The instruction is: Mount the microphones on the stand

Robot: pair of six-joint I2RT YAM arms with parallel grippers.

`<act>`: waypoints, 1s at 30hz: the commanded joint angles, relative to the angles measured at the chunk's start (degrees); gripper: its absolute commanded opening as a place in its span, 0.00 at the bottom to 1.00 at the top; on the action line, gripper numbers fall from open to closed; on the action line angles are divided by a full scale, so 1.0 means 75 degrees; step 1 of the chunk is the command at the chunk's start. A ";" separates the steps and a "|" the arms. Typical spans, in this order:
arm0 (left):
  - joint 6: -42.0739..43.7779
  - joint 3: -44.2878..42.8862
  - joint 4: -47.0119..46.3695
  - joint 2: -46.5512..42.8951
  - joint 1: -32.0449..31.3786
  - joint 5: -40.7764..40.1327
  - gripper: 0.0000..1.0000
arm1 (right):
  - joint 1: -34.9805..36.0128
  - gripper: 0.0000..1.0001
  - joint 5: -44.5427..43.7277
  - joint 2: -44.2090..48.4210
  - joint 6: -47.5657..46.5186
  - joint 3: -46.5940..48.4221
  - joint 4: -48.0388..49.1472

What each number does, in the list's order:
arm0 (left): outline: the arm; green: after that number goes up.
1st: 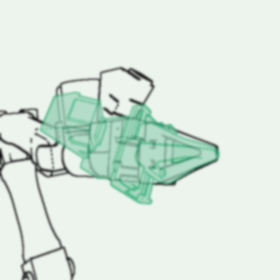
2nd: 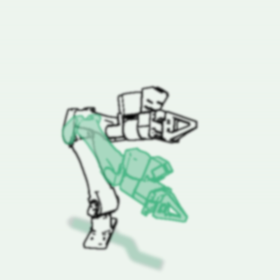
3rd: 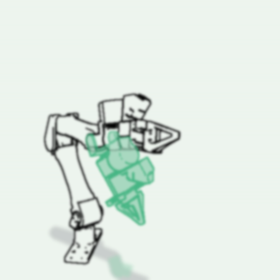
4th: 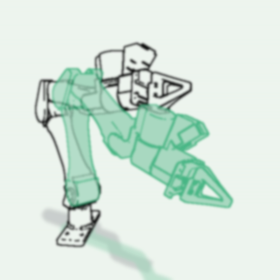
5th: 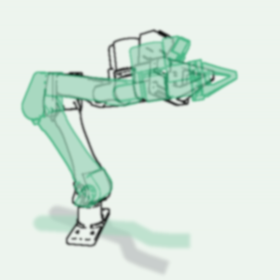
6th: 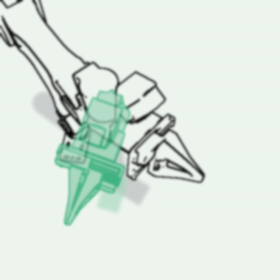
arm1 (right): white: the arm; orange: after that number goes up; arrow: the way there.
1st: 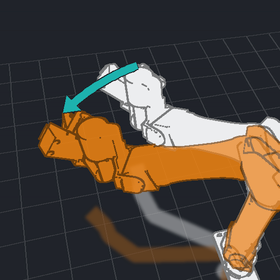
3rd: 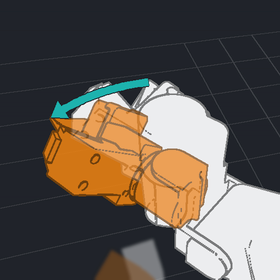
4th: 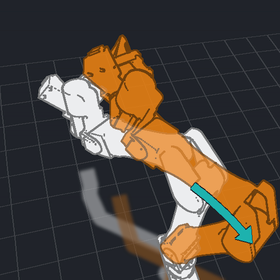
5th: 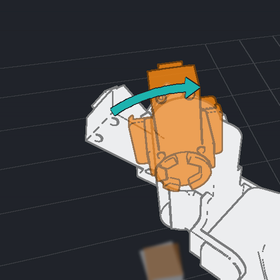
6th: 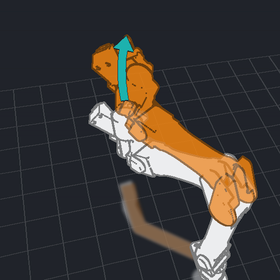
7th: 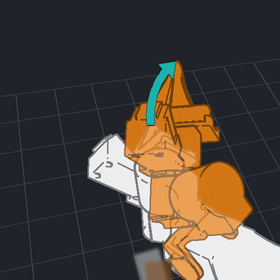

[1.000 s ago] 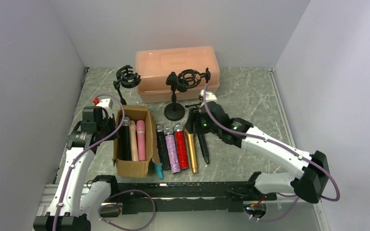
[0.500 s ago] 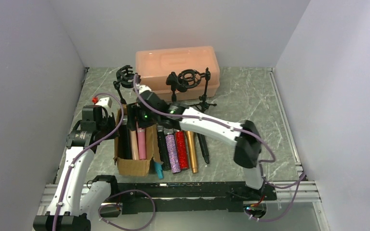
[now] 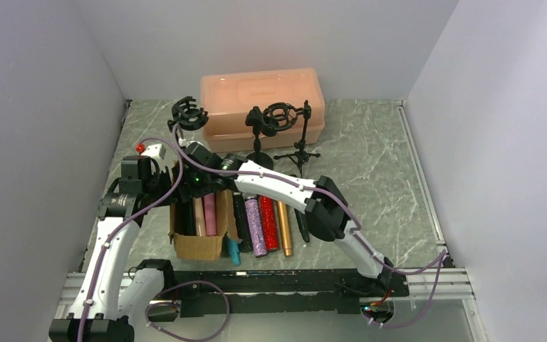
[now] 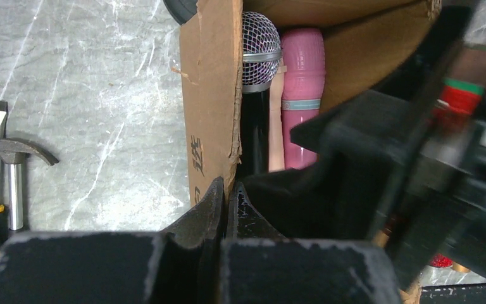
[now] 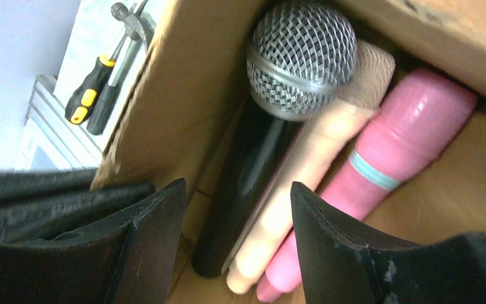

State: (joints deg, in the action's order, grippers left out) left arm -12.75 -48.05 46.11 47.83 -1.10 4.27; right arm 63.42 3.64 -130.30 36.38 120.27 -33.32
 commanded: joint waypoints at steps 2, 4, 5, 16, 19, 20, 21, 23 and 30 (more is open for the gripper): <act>-0.0159 -0.0507 -0.0640 -0.0064 0.0001 0.0535 0.00 | 0.0036 0.63 -0.0106 -0.0842 -0.0093 0.1136 -0.0568; -0.0154 -0.0565 -0.0617 -0.0051 -0.0004 0.0588 0.00 | 0.0040 0.61 -0.0225 -0.0989 -0.0093 0.1102 -0.0531; -0.0159 -0.0601 -0.0597 -0.0050 -0.0002 0.0617 0.00 | 0.0040 0.60 -0.0274 -0.1006 -0.0094 0.1027 -0.0456; 0.0013 -0.0525 -0.0553 -0.0105 -0.0005 0.0391 0.00 | -0.0047 0.19 -0.0670 -0.0157 -0.0256 0.0195 0.0374; 0.0107 -0.0424 -0.0581 -0.0120 -0.0005 0.0157 0.00 | -0.0102 0.09 -0.0536 0.0332 -0.0335 0.0178 0.0457; 0.0145 -0.0400 -0.0581 -0.0120 -0.0001 0.0107 0.00 | -0.0125 0.08 -0.0522 0.0517 -0.0362 0.0130 0.0493; 0.0174 -0.0376 -0.0581 -0.0120 0.0006 0.0044 0.00 | -0.0159 0.07 -0.0332 0.0773 -0.0345 0.0052 0.0562; 0.0217 -0.0325 -0.0604 -0.0131 -0.0005 -0.0082 0.00 | -0.0264 0.06 -0.0102 0.1170 -0.0305 -0.0180 0.0654; 0.0235 -0.0239 -0.0611 -0.0084 -0.0004 -0.0227 0.00 | -0.0653 0.02 0.0526 0.2816 -0.0413 -0.1725 0.0864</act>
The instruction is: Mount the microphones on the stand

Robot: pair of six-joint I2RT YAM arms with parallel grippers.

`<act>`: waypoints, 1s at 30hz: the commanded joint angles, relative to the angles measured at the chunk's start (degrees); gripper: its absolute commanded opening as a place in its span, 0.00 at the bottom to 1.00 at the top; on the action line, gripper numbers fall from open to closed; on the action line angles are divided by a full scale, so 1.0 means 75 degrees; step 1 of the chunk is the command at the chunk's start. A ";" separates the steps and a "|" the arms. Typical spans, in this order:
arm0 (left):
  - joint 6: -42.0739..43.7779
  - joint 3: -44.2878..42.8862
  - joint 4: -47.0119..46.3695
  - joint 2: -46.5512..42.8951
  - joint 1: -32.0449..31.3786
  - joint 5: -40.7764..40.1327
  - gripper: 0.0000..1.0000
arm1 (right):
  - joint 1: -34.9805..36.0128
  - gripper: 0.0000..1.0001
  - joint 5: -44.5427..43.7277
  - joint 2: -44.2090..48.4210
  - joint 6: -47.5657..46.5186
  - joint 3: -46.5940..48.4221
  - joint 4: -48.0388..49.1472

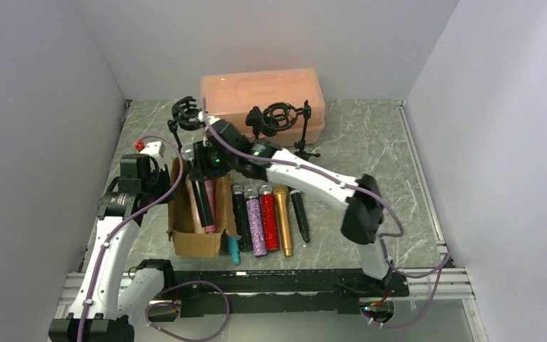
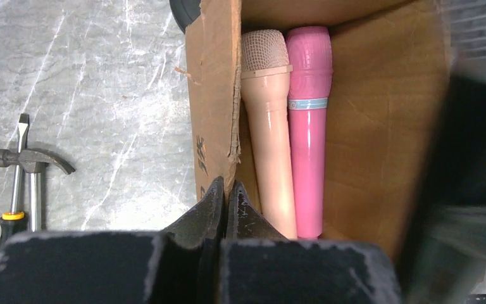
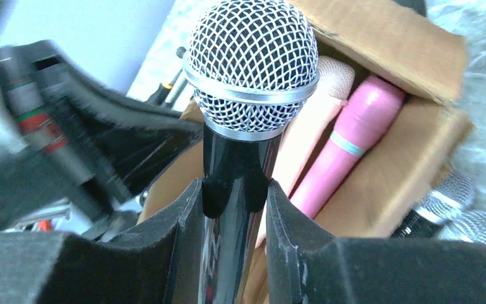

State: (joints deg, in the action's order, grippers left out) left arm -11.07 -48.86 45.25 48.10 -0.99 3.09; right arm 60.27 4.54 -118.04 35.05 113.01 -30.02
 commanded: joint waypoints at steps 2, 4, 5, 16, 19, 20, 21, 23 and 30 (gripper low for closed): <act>-0.0004 -0.0108 -0.0503 -0.0120 -0.0020 -0.0083 0.00 | -0.0384 0.02 0.0413 0.1805 -0.0351 -0.1453 0.0412; -0.0011 -0.0106 -0.0500 -0.0109 -0.0019 -0.0067 0.00 | -0.0592 0.02 0.0484 0.2506 -0.0444 -0.2286 0.0407; -0.0011 -0.0106 -0.0492 -0.0102 -0.0017 -0.0056 0.00 | -0.0716 0.02 0.0542 0.2973 -0.0487 -0.2701 0.0405; -0.0044 -0.0095 -0.0455 -0.0105 -0.0015 0.0088 0.00 | -0.2298 0.03 -0.0228 0.5539 -0.1259 -0.6124 -0.0642; -0.0043 -0.0100 -0.0444 -0.0119 -0.0020 0.0120 0.00 | -0.2671 0.03 -0.0525 0.5875 -0.1219 -0.6763 -0.0641; -0.0048 -0.0106 -0.0444 -0.0111 -0.0014 0.0138 0.00 | -0.2804 0.03 -0.0574 0.5942 -0.1202 -0.6914 -0.0624; -0.0052 -0.0106 -0.0444 -0.0108 -0.0014 0.0154 0.00 | -0.2961 0.03 -0.0582 0.6008 -0.1178 -0.7092 -0.0566; -0.0064 -0.0135 -0.0438 -0.0097 -0.0014 0.0192 0.00 | -0.3229 0.03 -0.0728 0.6076 -0.1122 -0.7414 -0.0391; 0.0023 -0.0148 -0.0414 -0.0131 -0.0020 0.0188 0.00 | -0.4207 0.03 -0.1165 0.5996 -0.1097 -0.8254 -0.0088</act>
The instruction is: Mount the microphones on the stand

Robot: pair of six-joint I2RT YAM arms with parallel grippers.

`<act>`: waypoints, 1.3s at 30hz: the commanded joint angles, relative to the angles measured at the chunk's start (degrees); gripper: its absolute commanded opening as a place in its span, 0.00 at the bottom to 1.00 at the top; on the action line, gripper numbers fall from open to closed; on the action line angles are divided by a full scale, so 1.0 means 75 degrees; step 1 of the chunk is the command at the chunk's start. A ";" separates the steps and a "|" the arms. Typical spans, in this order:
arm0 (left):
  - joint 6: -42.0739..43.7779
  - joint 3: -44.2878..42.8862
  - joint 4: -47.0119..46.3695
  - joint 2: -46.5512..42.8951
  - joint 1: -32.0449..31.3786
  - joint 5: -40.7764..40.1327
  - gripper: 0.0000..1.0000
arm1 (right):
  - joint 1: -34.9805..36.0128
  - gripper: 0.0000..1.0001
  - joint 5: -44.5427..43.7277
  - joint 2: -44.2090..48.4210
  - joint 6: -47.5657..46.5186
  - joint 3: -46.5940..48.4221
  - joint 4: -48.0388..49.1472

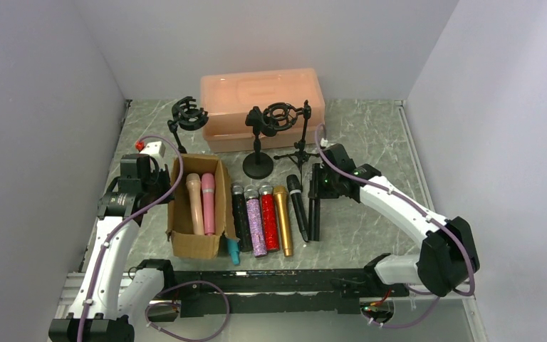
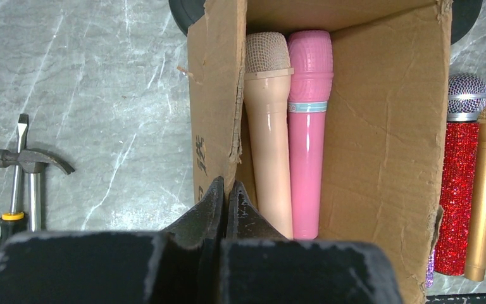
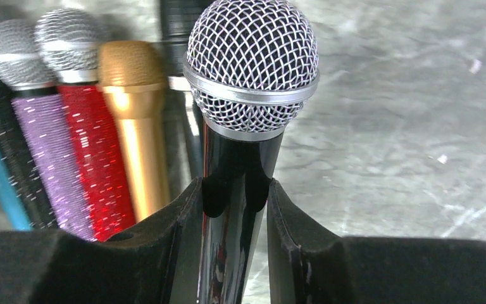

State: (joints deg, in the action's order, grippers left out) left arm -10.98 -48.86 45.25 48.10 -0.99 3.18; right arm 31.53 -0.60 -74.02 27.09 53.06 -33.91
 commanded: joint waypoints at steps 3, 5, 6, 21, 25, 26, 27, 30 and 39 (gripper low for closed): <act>-0.0002 -0.0108 -0.0453 -0.0111 -0.0016 0.0224 0.00 | -0.0578 0.04 -0.0576 -0.0202 -0.0067 -0.0411 0.0560; -0.0023 -0.0118 -0.0449 -0.0088 -0.0017 0.0267 0.00 | -0.0594 0.06 -0.0646 -0.0504 -0.0073 -0.0390 0.0637; -0.0032 -0.0127 -0.0455 -0.0074 -0.0019 0.0278 0.00 | -0.0596 0.07 -0.0657 -0.0649 -0.0054 -0.0371 0.0695; 0.0011 -0.0210 -0.0418 -0.0126 -0.0011 0.0291 0.00 | -0.0594 0.53 0.0279 -0.1877 0.0008 0.0093 0.1509; -0.0061 -0.0211 -0.0444 -0.0099 -0.0020 0.0325 0.00 | -0.0596 0.53 0.0465 -0.1577 0.0124 0.0187 0.1376; -0.0070 -0.0220 -0.0434 -0.0097 -0.0014 0.0326 0.00 | -0.0595 0.53 0.0446 -0.1433 0.0161 0.0216 0.1300; -0.0075 -0.0232 -0.0422 -0.0096 -0.0019 0.0311 0.00 | -0.0589 0.53 0.0400 -0.1184 0.0218 0.0259 0.1212; -0.0071 -0.0244 -0.0420 -0.0118 -0.0014 0.0274 0.00 | -0.0415 0.52 0.0288 -0.0485 0.0528 0.0414 0.1007; -0.0145 -0.0238 -0.0444 -0.0132 -0.0020 0.0163 0.00 | 0.2379 0.53 -0.0549 -0.0806 0.1426 0.2336 0.0687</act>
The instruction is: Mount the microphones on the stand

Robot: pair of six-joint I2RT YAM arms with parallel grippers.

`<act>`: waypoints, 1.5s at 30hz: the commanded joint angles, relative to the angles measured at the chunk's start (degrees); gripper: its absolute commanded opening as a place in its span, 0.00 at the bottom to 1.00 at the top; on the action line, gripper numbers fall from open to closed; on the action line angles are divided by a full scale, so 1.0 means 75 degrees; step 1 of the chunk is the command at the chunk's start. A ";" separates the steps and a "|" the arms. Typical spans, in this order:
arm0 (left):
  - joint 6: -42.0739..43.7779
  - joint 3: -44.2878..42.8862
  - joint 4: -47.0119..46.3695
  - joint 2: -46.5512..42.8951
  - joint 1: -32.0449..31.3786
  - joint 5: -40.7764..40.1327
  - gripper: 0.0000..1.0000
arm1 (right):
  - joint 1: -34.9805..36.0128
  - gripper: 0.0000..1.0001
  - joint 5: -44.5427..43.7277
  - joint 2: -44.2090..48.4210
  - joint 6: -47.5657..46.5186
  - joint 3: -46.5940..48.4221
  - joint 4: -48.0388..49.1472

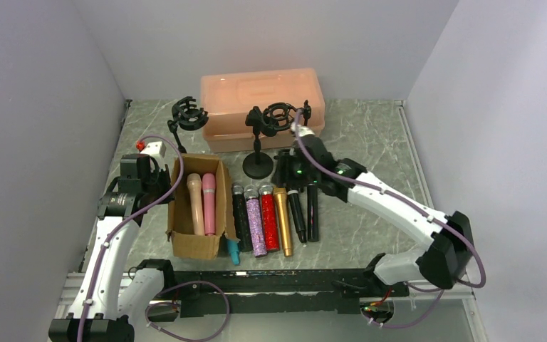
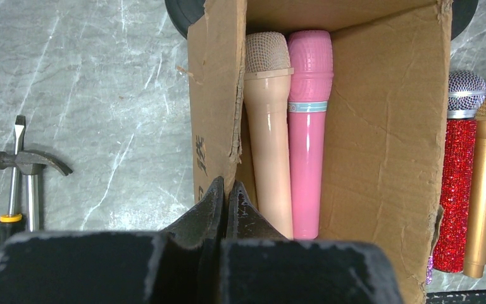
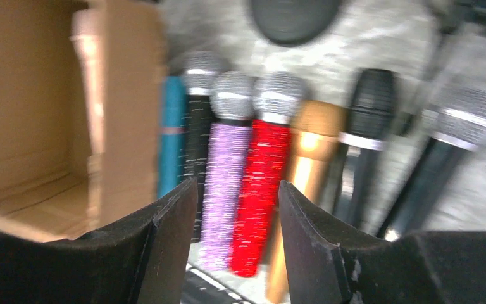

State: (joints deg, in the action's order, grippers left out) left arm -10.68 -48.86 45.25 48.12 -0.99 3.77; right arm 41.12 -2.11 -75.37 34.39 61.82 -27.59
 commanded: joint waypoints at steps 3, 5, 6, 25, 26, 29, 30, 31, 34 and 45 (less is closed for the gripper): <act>-0.0192 -0.0257 -0.0467 -0.0113 -0.0017 0.0017 0.00 | 0.1801 0.53 -0.0171 -0.1670 0.0413 0.2392 -0.0186; -0.0225 -0.0269 -0.0468 -0.0100 -0.0011 0.0037 0.00 | 0.2227 0.53 -0.0029 -0.2509 0.0301 0.3246 -0.0187; -0.0253 -0.0280 -0.0468 -0.0089 -0.0019 0.0067 0.00 | 0.2352 0.54 0.0099 -0.2941 0.0244 0.3695 -0.0255; -0.0309 -0.0334 -0.0497 -0.0086 -0.0017 0.0254 0.00 | 0.2884 0.54 0.0613 -0.8364 -0.0433 0.9205 -0.2152; -0.0311 -0.0346 -0.0486 -0.0087 -0.0019 0.0274 0.00 | 0.2884 0.54 0.0600 -0.8503 -0.0440 0.9297 -0.2229; -0.0320 -0.0397 -0.0459 -0.0099 -0.0012 0.0385 0.00 | 0.2884 0.54 0.0610 -0.8711 -0.0437 0.9289 -0.2132; -0.0316 -0.0409 -0.0456 -0.0099 -0.0017 0.0434 0.00 | 0.2884 0.54 0.0608 -0.8756 -0.0427 0.9269 -0.2073; -0.0325 -0.0421 -0.0456 -0.0099 -0.0019 0.0489 0.00 | 0.2875 0.54 0.0612 -0.8802 -0.0409 0.9265 -0.1991; -0.0345 -0.0476 -0.0434 -0.0099 -0.0020 0.0660 0.00 | 0.2864 0.53 0.0586 -0.9042 -0.0311 0.9310 -0.1775; -0.0183 -0.0537 -0.0254 -0.0192 -0.0020 0.0781 0.00 | 0.2752 0.31 0.0577 -0.8479 -0.0097 0.8771 -0.0416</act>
State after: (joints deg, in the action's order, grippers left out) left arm -11.68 -48.90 47.77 48.18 -0.95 6.59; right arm 62.24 3.16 -143.15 34.11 129.78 -36.64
